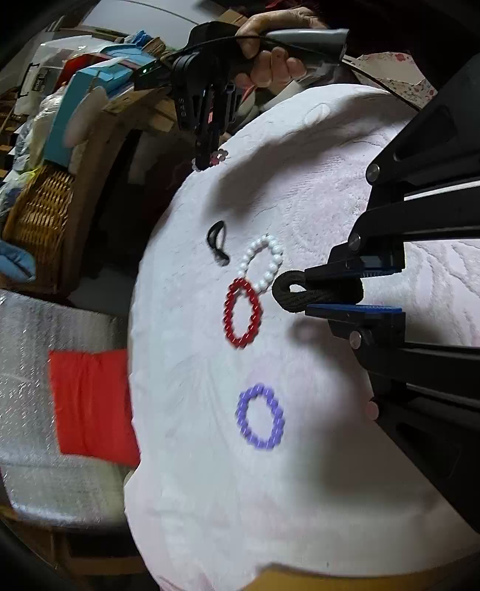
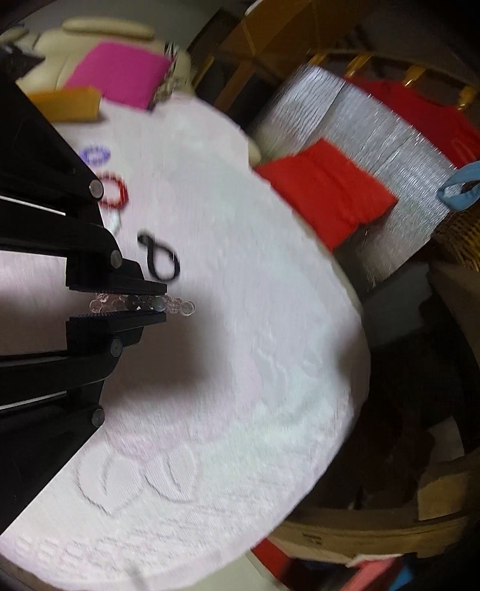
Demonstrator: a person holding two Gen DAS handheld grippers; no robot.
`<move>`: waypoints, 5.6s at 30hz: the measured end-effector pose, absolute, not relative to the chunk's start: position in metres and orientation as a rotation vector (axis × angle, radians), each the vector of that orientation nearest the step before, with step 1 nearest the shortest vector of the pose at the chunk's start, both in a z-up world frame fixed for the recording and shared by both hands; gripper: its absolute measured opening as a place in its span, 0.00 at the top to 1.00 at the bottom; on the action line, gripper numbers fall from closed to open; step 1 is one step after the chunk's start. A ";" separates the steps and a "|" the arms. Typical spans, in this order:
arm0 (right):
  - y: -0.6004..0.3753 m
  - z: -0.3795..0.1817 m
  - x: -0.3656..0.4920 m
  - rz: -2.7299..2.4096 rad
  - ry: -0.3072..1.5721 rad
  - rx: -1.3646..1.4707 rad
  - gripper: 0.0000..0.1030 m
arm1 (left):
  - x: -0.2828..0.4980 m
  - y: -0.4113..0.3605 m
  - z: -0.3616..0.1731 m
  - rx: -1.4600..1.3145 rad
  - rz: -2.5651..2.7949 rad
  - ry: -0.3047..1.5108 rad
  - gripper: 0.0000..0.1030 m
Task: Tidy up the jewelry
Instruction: 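Carry the ring and pink bracelet over the orange box and open both grippers, then raise both open grippers from the orange box toward the remaining bracelets, then move the left gripper to the red bead bracelet while the right gripper approaches the black clasp loop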
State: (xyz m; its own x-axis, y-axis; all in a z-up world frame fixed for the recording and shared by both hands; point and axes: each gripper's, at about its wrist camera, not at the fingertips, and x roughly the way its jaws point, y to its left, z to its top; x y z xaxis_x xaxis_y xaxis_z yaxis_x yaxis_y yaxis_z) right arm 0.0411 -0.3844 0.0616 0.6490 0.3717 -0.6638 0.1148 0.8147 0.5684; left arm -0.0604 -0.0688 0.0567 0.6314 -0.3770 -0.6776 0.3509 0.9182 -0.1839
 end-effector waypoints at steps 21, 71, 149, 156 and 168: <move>-0.237 0.108 0.032 0.464 0.839 0.495 0.92 | -0.118 0.039 0.111 -0.122 -0.112 0.698 0.88; 0.082 0.082 -0.049 1.014 0.901 0.165 0.91 | -0.167 0.239 0.088 -0.057 0.459 0.775 0.88; -0.308 0.099 0.003 0.194 0.960 0.605 0.79 | -0.141 0.023 0.113 0.183 0.151 0.733 0.31; -0.330 0.095 0.003 0.146 0.967 0.686 0.79 | -0.141 -0.010 0.130 0.235 0.099 0.699 0.30; -0.292 0.088 0.016 0.186 0.998 0.597 0.79 | -0.077 -0.040 0.127 0.170 0.087 0.672 0.26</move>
State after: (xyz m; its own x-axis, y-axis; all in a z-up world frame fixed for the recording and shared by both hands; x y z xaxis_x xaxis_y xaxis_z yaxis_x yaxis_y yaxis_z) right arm 0.0164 -0.2920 0.0877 0.5416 0.4111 -0.7333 0.1194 0.8258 0.5511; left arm -0.0771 -0.0403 0.1271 0.7798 0.1355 -0.6113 -0.0256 0.9824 0.1850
